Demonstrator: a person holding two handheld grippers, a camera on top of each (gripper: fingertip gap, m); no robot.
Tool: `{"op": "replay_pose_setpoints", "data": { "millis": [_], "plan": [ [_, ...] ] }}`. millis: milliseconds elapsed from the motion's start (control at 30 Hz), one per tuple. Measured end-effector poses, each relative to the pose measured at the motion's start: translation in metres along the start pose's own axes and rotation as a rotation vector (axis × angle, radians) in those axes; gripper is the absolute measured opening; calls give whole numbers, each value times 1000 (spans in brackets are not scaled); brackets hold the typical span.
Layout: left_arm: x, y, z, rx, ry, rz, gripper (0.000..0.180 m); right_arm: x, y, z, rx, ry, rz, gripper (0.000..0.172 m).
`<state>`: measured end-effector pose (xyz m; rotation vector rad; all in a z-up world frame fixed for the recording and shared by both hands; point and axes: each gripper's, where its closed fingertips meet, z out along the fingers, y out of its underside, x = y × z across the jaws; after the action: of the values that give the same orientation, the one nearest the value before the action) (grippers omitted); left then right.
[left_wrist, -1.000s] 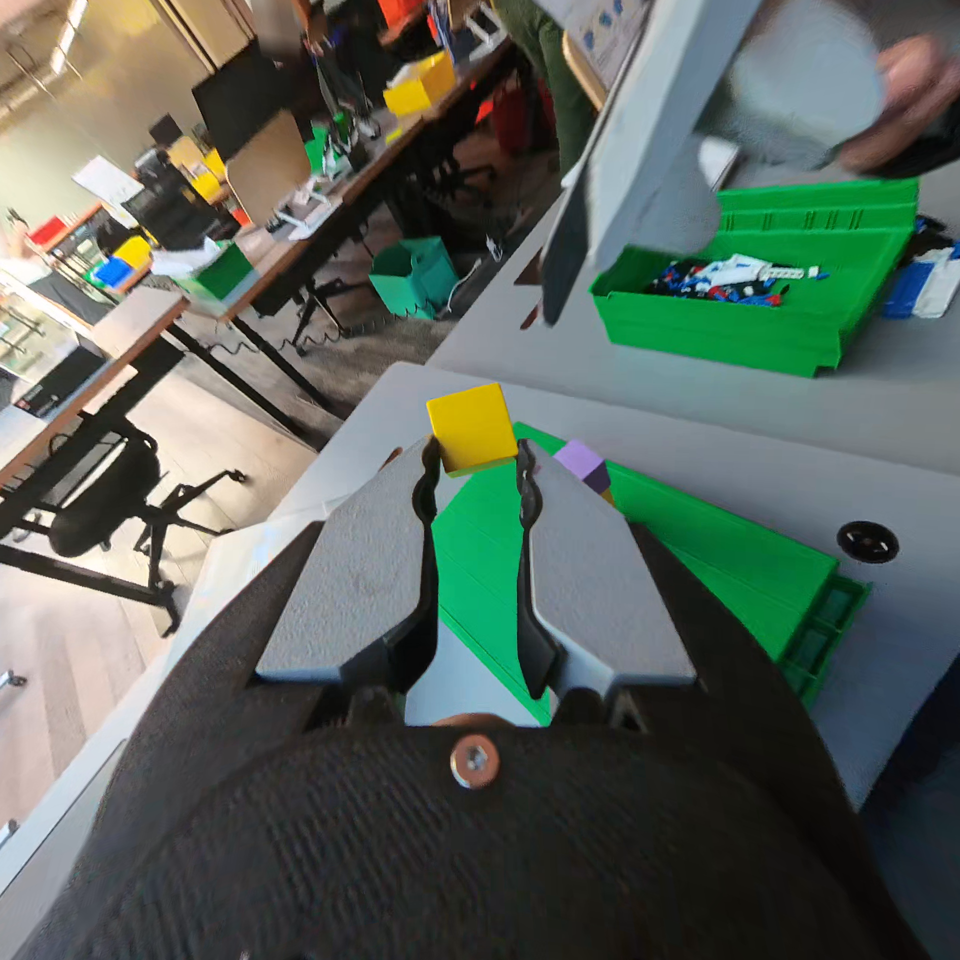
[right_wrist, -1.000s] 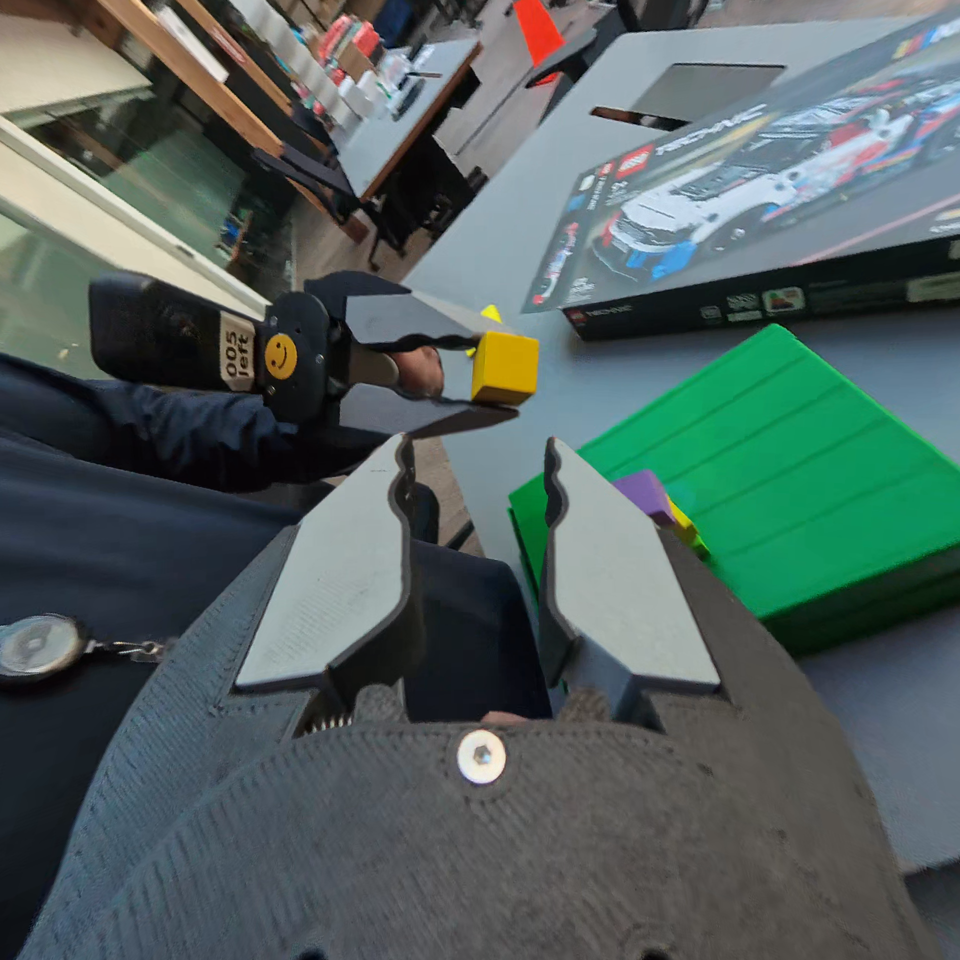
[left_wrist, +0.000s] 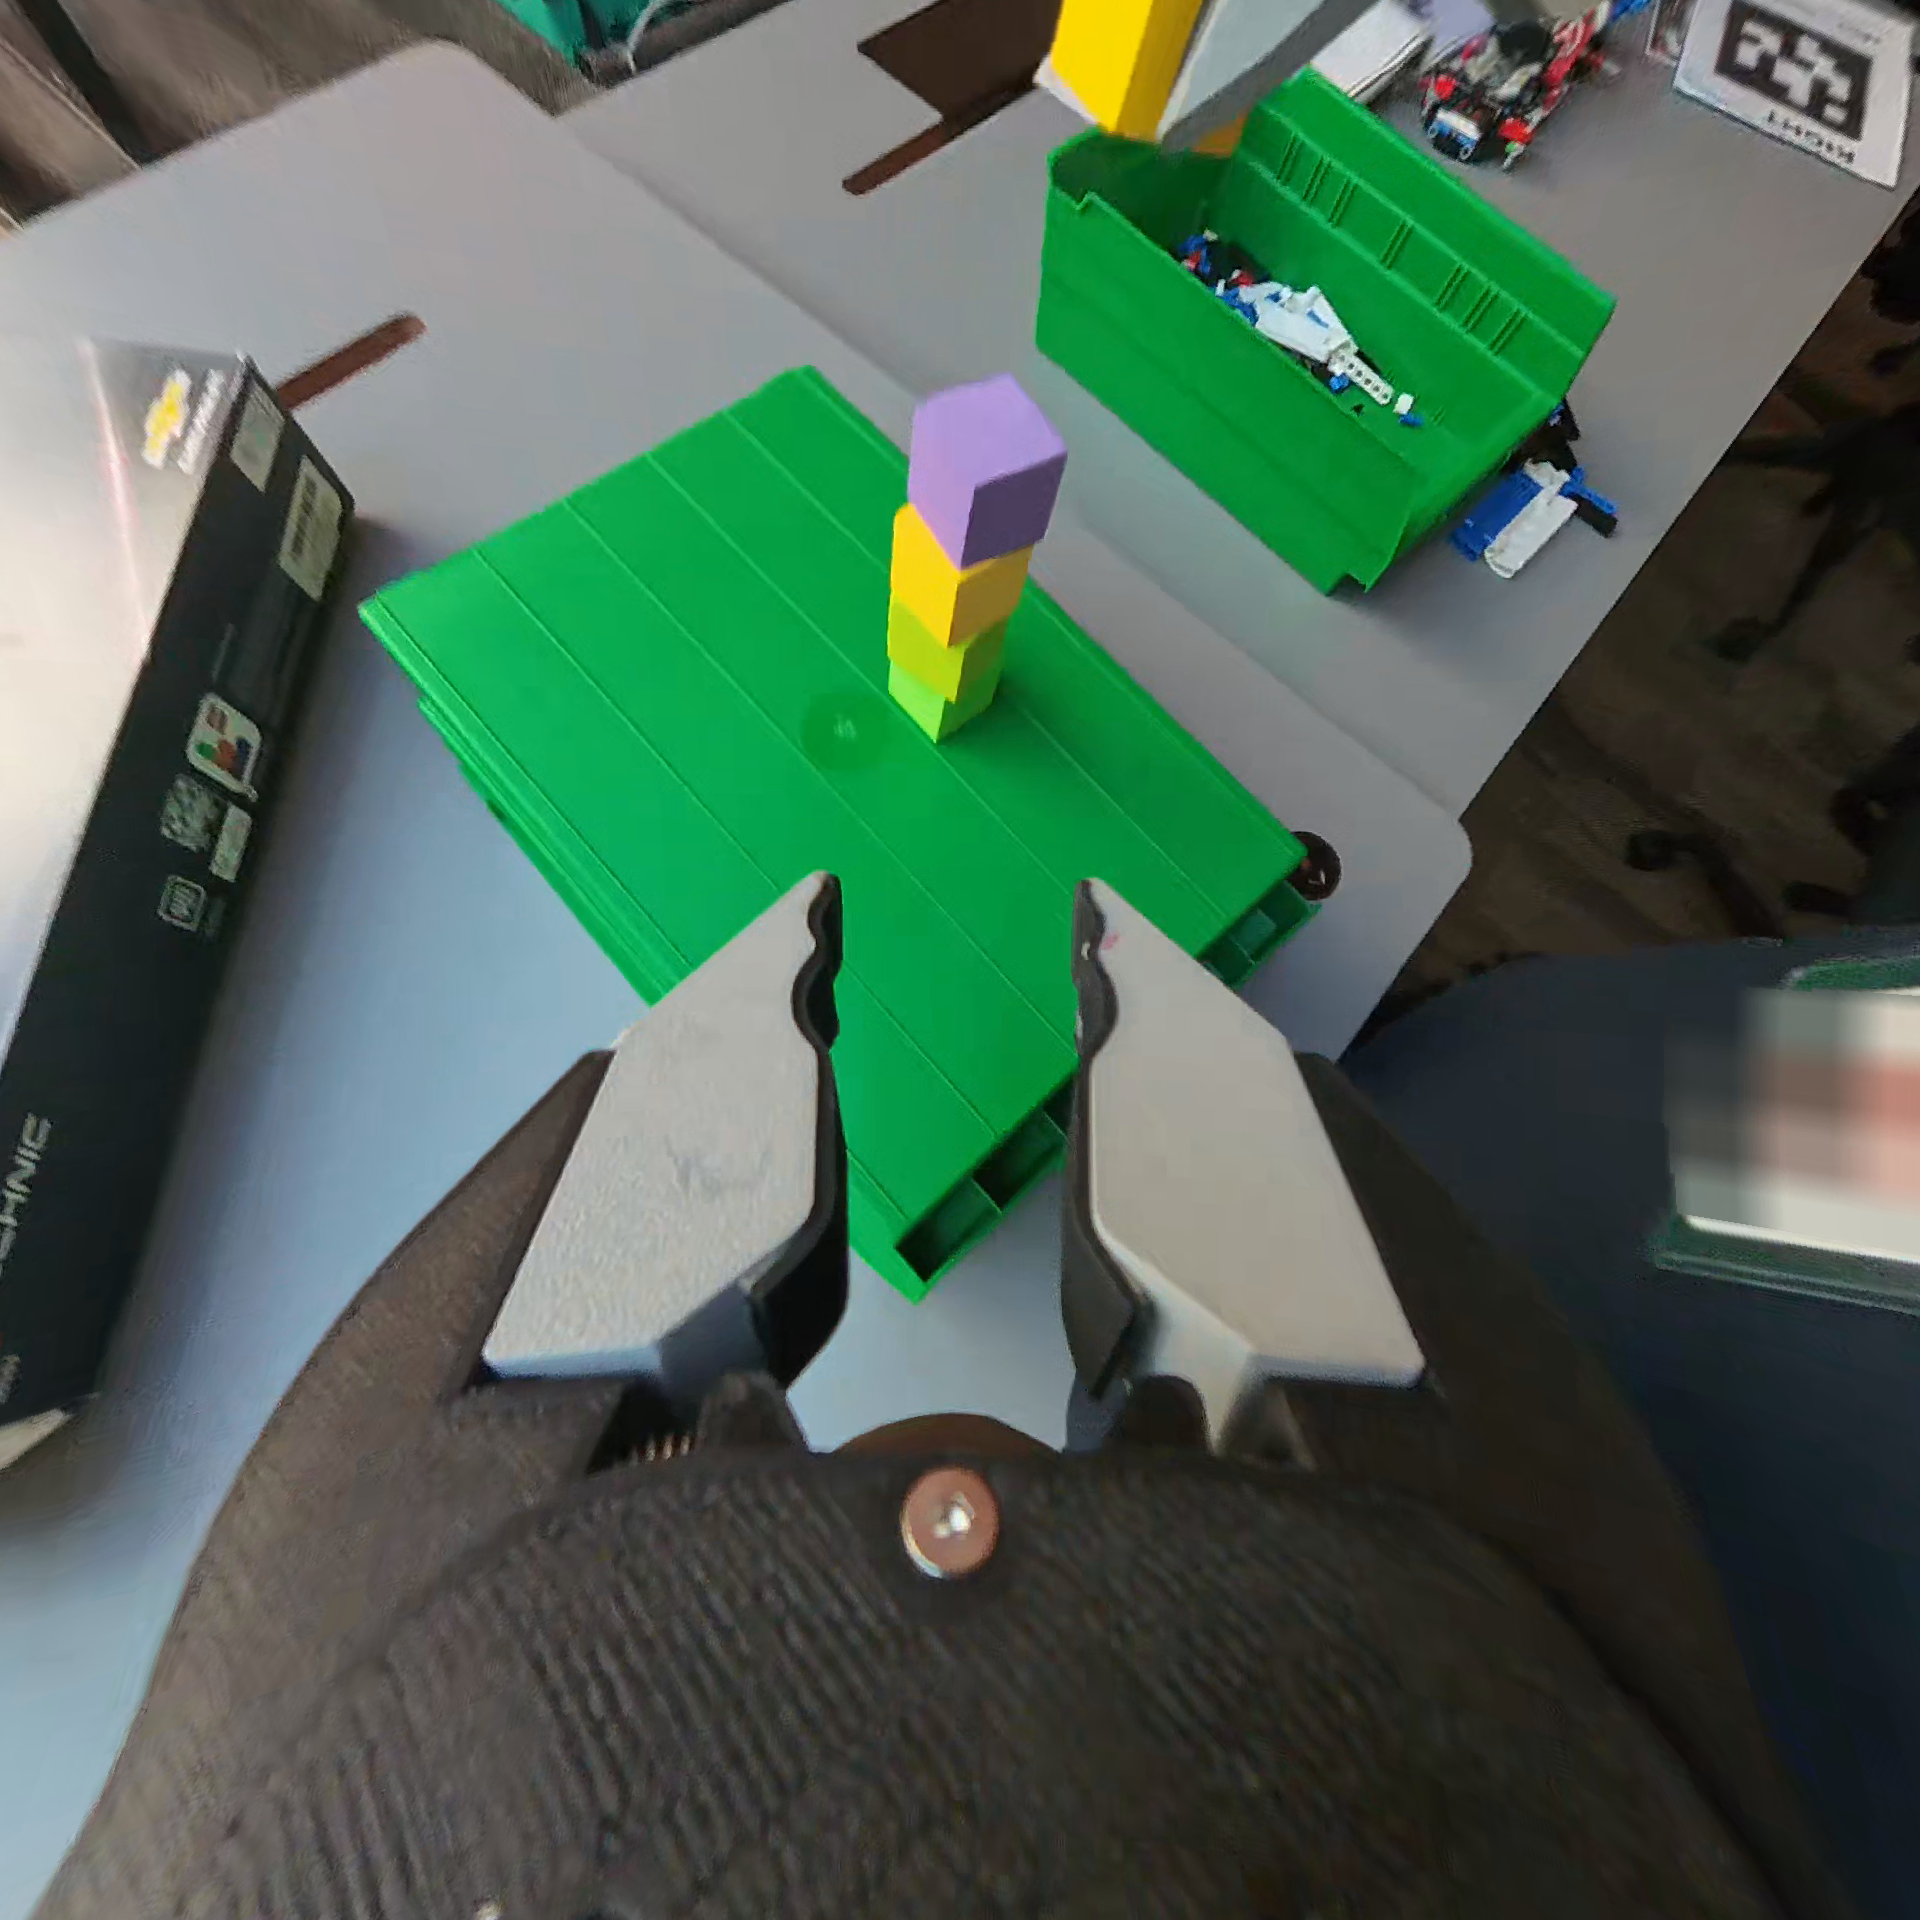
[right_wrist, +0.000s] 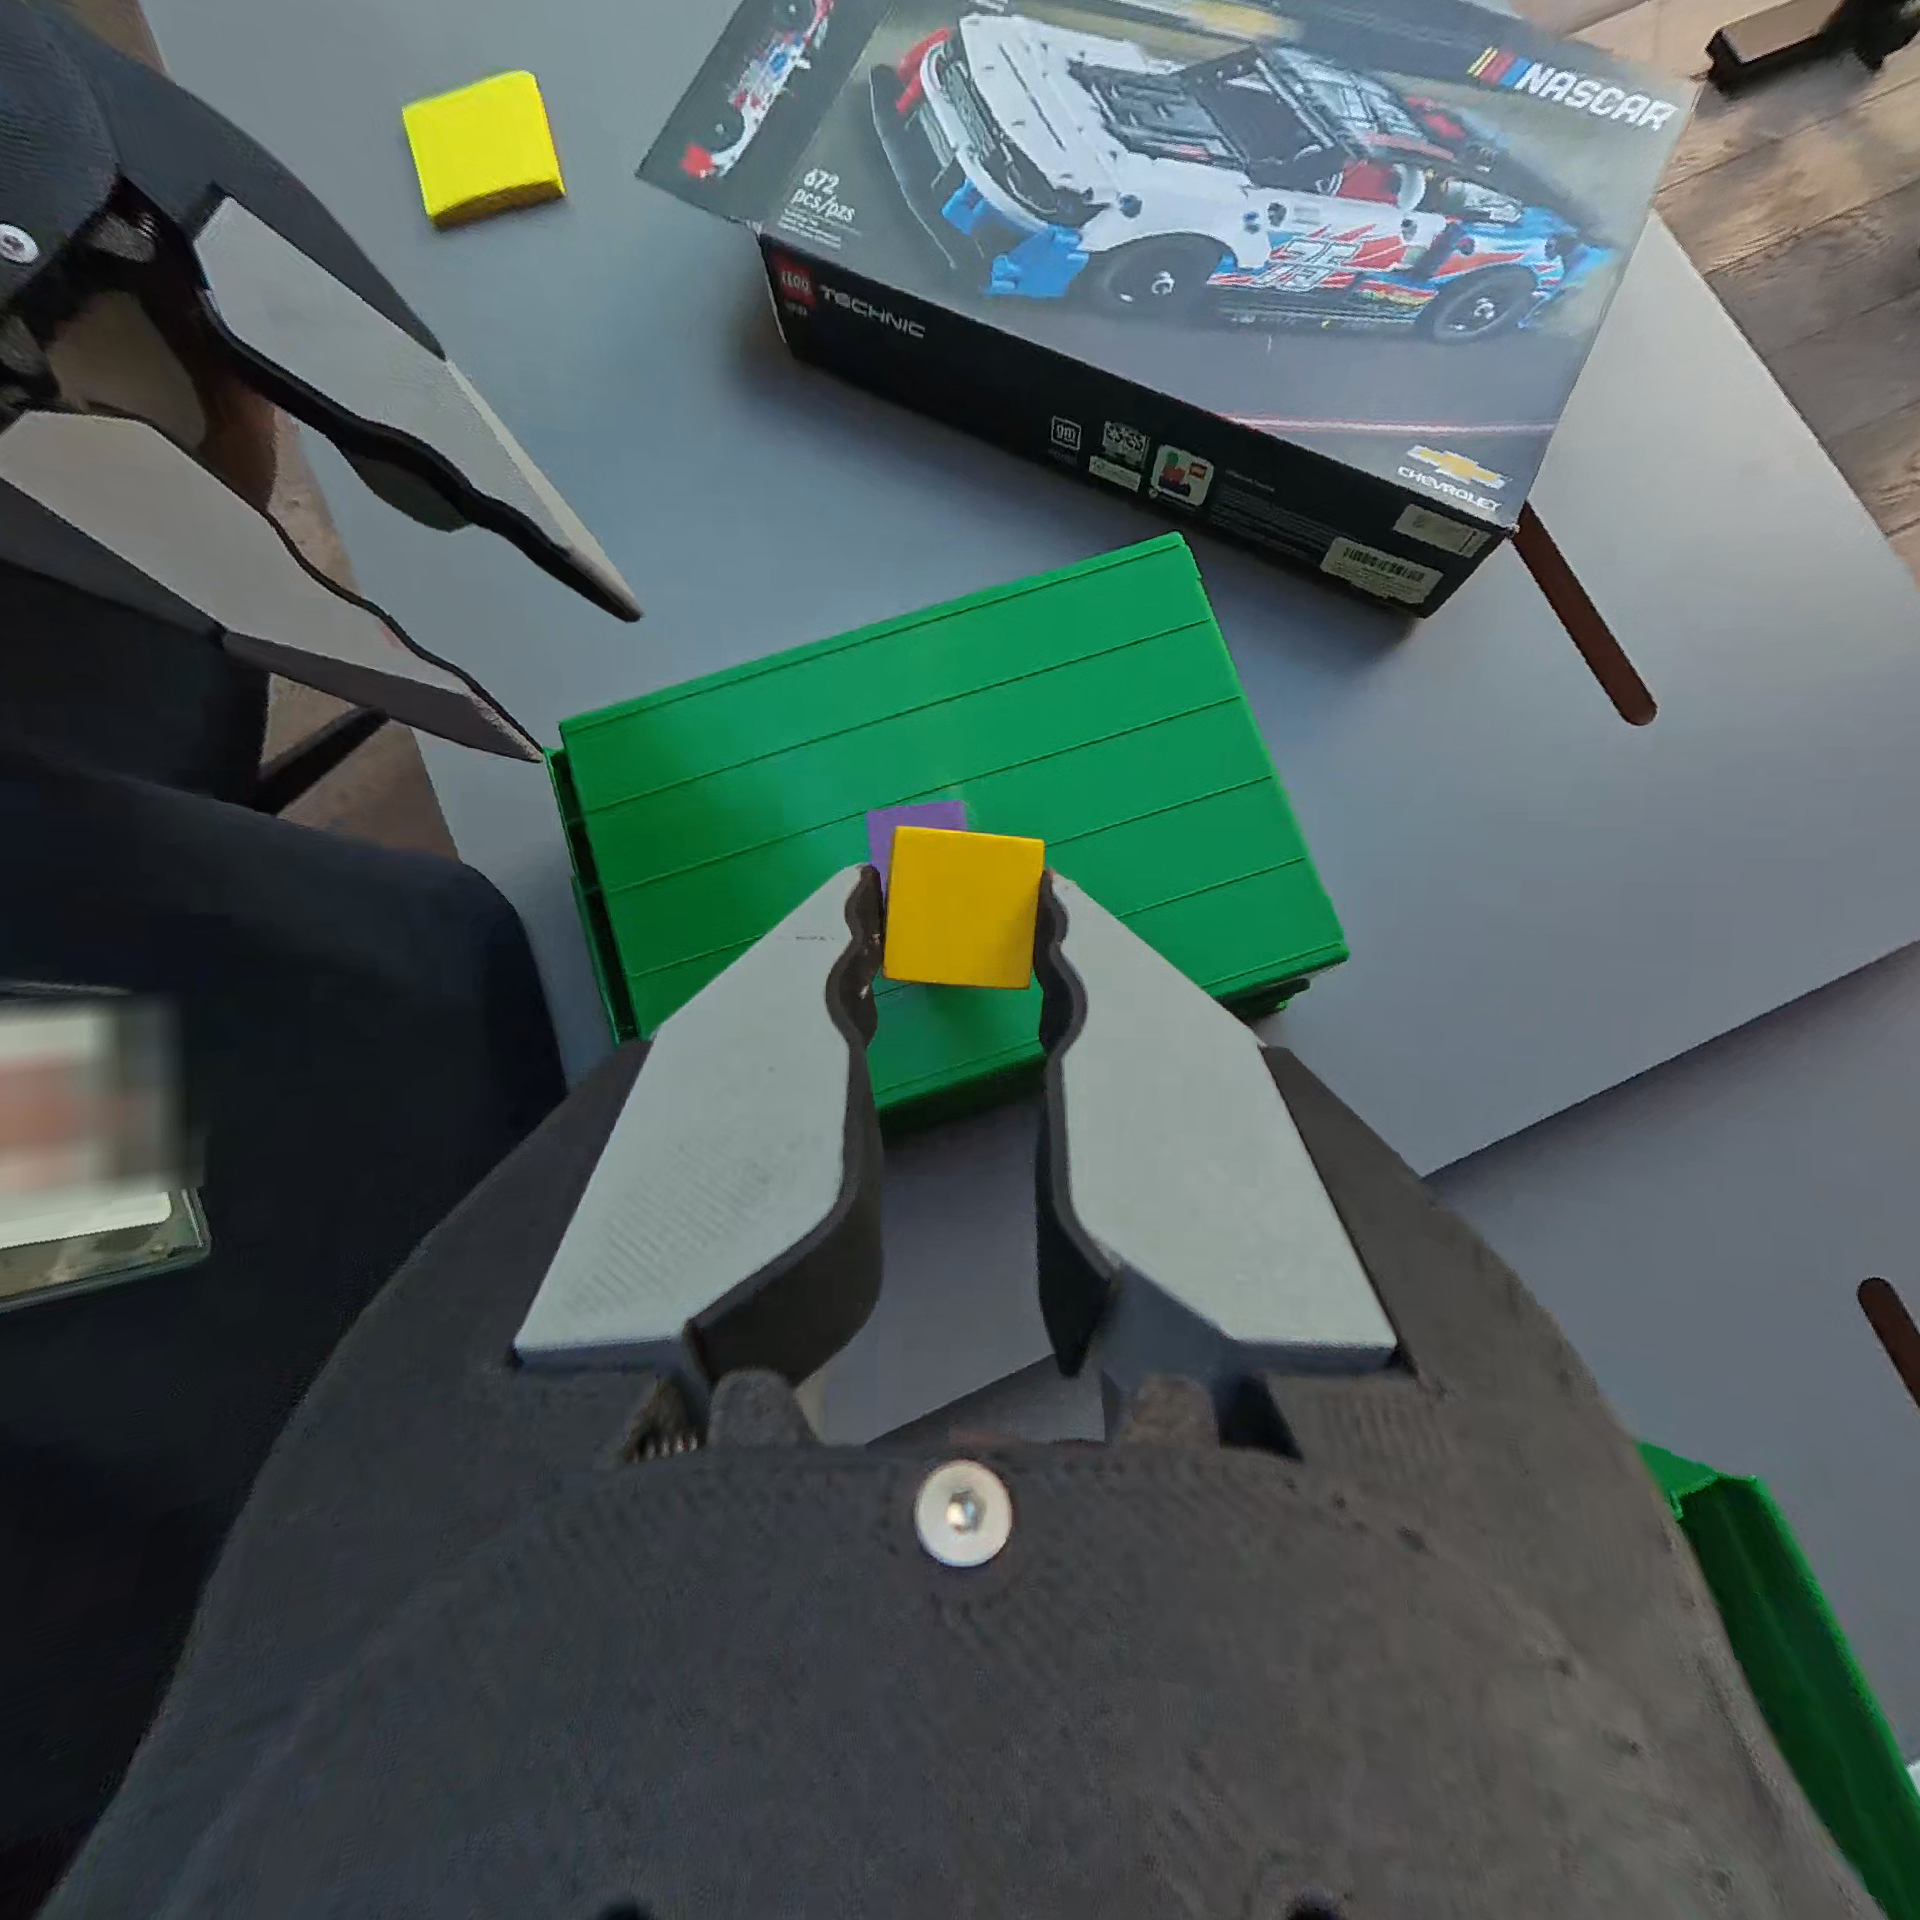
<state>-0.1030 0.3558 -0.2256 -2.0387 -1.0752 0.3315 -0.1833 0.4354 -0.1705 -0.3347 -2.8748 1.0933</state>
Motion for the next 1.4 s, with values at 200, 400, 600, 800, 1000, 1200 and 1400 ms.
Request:
{"op": "replay_pose_setpoints", "data": {
  "millis": [200,400,600,800,1000,1200,1400],
  "plan": [
    [7,28,10,-69,88,-201,42,-6,-2,19,-48,-28,-87,27],
    [8,32,10,-70,94,-224,40,-8,3,43,-114,-52,-108,27],
    [5,36,8,-65,86,-235,39,-6,13,53,-167,-38,-123,27],
    [5,39,10,-75,94,-241,39,-5,12,54,-150,-39,-99,32],
    [4,39,11,-80,100,-236,39,-6,7,40,-84,-57,-46,36],
    [2,38,12,-82,104,-238,39,-18,1,23,78,-141,70,39],
    [0,39,13,-83,102,-240,38,6,25,16,187,-12,212,13]
  ]
}}
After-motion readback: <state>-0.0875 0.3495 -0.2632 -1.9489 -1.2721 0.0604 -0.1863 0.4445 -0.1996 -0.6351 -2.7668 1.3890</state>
